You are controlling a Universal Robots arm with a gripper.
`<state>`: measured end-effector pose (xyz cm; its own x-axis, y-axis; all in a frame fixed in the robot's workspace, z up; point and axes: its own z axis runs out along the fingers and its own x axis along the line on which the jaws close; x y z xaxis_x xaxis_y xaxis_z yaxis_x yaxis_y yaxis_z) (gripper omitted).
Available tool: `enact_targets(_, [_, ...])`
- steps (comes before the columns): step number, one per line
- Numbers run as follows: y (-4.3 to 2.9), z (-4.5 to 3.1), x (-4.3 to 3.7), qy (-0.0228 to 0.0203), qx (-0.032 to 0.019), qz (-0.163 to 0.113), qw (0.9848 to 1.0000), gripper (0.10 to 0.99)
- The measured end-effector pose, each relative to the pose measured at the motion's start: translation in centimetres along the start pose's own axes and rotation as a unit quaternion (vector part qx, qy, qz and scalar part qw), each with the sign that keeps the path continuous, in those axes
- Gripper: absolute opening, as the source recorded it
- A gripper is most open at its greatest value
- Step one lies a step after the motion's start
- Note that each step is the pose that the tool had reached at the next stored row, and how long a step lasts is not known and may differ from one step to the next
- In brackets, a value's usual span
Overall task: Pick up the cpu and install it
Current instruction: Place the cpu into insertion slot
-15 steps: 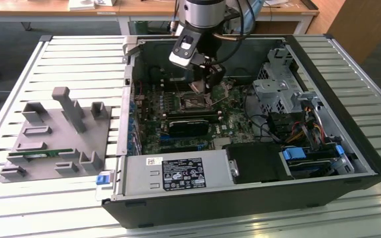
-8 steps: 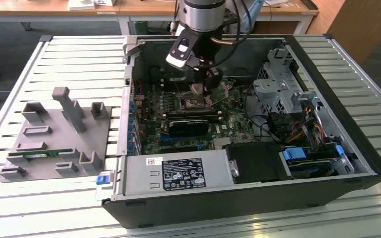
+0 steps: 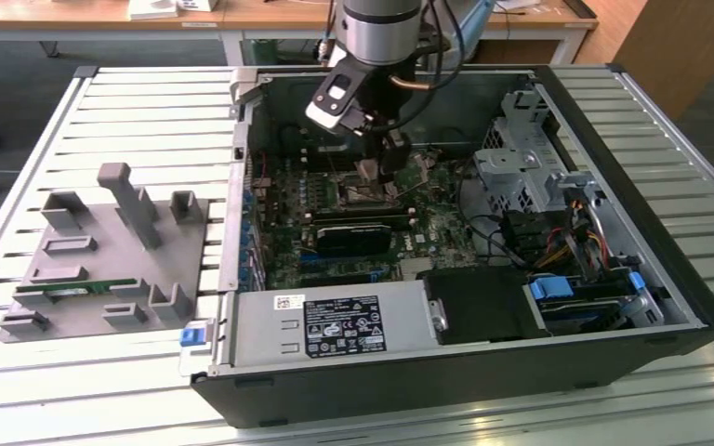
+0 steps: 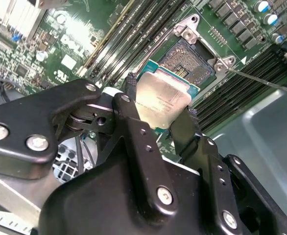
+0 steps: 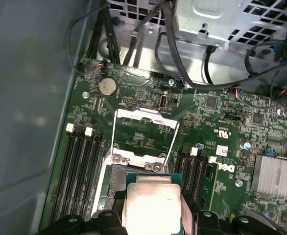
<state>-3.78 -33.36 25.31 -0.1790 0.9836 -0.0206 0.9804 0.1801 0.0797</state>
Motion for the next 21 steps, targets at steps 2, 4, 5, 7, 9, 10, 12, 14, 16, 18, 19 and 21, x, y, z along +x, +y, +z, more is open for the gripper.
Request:
enact_targets(2, [0.01,0.13,0.15,-0.0006,0.0002,0.007,1.0000,0.529])
enact_targets(4, [0.06,0.20,0.42,-0.0008,0.0002,0.010,1.0000,0.529])
enact_targets(5, [0.07,0.23,0.52,-0.0008,0.0002,0.010,0.9999,0.529])
enact_targets(7, [0.10,0.29,0.67,-0.0008,0.0002,0.010,0.9999,0.529])
enact_targets(9, [0.13,0.45,0.95,-0.0011,0.0004,0.012,0.9999,0.529])
enact_targets(10, [0.13,0.57,1.00,-0.0013,0.0005,0.016,0.9999,0.529])
enact_targets(12, [0.12,0.77,1.05,-0.0022,0.0010,0.027,0.9996,0.529])
enact_targets(14, [0.10,0.96,1.11,-0.0031,0.0013,0.038,0.9993,0.529])
enact_targets(16, [0.08,1.15,1.18,-0.0038,0.0015,0.048,0.9989,0.529])
enact_targets(18, [0.05,1.35,1.26,-0.0046,0.0017,0.057,0.9984,0.529])
enact_targets(19, [0.03,1.45,1.30,-0.0049,0.0018,0.061,0.9981,0.529])
enact_targets(21, [0.02,1.70,1.49,-0.0055,0.0020,0.067,0.9977,0.529])
